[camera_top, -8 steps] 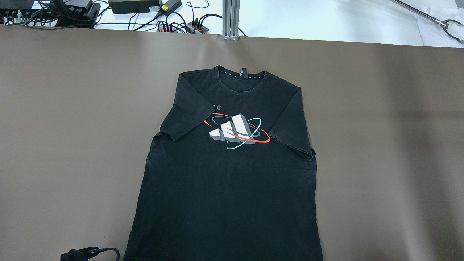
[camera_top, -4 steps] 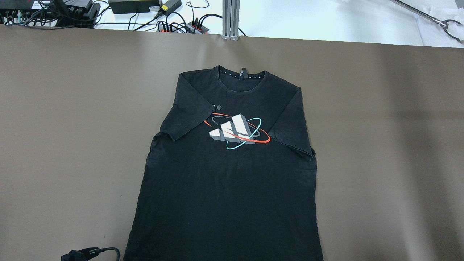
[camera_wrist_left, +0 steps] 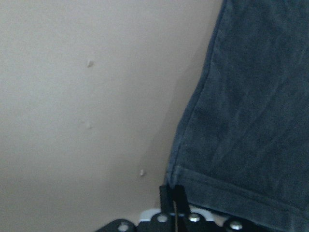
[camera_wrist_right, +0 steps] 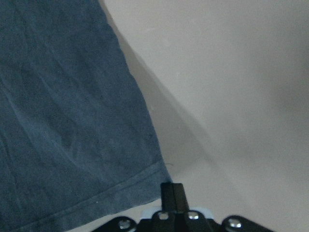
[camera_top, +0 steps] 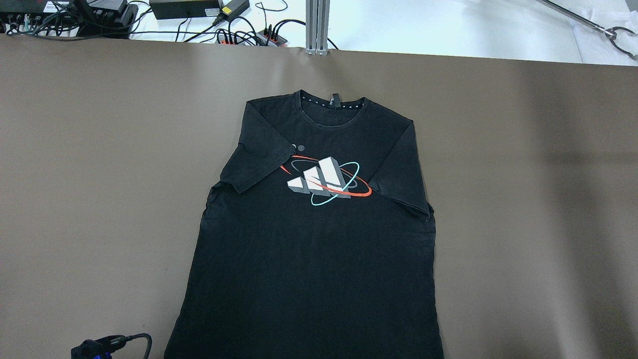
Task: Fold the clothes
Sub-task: 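Move both grippers to the hem corners nearest the robot and grasp them, then lift the hem with both grippers and carry it toward the collar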
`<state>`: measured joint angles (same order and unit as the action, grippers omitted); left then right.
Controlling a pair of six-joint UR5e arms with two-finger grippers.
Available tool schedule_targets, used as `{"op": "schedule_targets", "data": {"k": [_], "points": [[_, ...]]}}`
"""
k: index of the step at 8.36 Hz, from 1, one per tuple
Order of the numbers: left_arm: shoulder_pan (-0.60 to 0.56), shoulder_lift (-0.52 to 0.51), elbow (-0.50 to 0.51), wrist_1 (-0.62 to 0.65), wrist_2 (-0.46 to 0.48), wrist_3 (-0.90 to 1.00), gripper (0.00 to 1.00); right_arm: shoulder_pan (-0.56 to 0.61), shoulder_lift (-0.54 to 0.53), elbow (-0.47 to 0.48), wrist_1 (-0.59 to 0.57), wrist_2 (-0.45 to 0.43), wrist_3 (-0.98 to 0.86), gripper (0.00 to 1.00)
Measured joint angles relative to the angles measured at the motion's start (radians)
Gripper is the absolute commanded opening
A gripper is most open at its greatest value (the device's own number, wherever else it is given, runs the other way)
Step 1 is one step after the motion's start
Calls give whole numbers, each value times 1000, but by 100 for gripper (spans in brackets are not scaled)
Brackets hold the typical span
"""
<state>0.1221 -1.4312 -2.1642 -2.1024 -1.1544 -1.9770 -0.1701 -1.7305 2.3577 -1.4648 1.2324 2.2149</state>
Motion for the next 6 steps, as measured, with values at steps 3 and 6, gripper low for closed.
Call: {"op": "schedule_targets", "data": {"k": [3, 6], "points": [[-86, 1, -84, 11, -42, -2, 0, 118, 64, 62, 1, 83, -104, 0], [-325, -116, -92, 134, -233, 39, 0, 434, 177, 43, -1, 389, -320, 0]]}}
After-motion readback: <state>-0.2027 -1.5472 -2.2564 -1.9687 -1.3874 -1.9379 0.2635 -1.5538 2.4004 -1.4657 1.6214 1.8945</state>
